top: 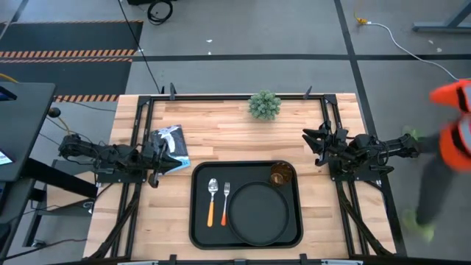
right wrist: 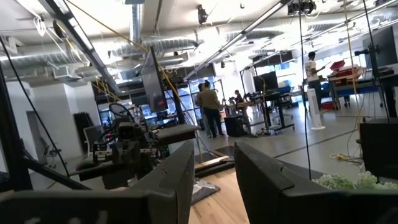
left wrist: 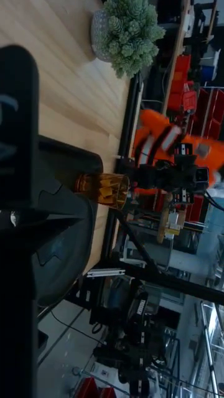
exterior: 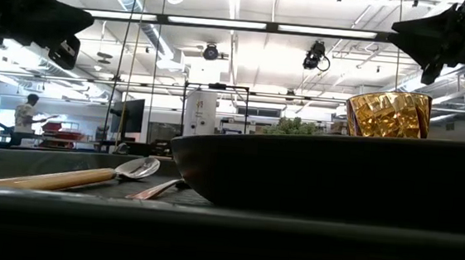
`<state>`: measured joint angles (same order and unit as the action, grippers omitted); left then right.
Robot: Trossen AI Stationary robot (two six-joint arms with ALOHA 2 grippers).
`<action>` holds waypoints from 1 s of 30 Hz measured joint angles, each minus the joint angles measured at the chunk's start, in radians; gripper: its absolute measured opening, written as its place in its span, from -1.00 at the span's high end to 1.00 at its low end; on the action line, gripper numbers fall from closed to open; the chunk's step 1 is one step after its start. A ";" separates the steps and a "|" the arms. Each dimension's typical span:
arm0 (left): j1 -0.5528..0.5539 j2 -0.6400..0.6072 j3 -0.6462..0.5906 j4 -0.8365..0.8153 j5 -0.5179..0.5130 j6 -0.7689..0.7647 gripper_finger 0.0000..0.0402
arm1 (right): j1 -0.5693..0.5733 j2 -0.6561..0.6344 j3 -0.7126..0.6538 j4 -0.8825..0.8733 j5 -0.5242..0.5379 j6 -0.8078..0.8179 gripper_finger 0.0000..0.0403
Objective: Pick and place plate/cup/fork/spoon on tray
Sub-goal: Return to home position
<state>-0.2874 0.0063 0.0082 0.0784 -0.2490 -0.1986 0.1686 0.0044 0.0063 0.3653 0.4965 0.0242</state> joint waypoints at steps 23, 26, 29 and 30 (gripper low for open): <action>0.000 0.000 -0.001 0.000 0.000 0.001 0.83 | 0.000 0.000 0.000 0.000 0.000 0.000 0.40; 0.000 0.000 -0.001 0.000 0.000 0.001 0.83 | 0.000 0.000 0.000 0.000 0.000 0.000 0.40; 0.000 0.000 -0.001 0.000 0.000 0.001 0.83 | 0.000 0.000 0.000 0.000 0.000 0.000 0.40; 0.000 0.000 -0.001 0.000 0.000 0.001 0.83 | 0.000 0.000 0.000 0.000 0.000 0.000 0.40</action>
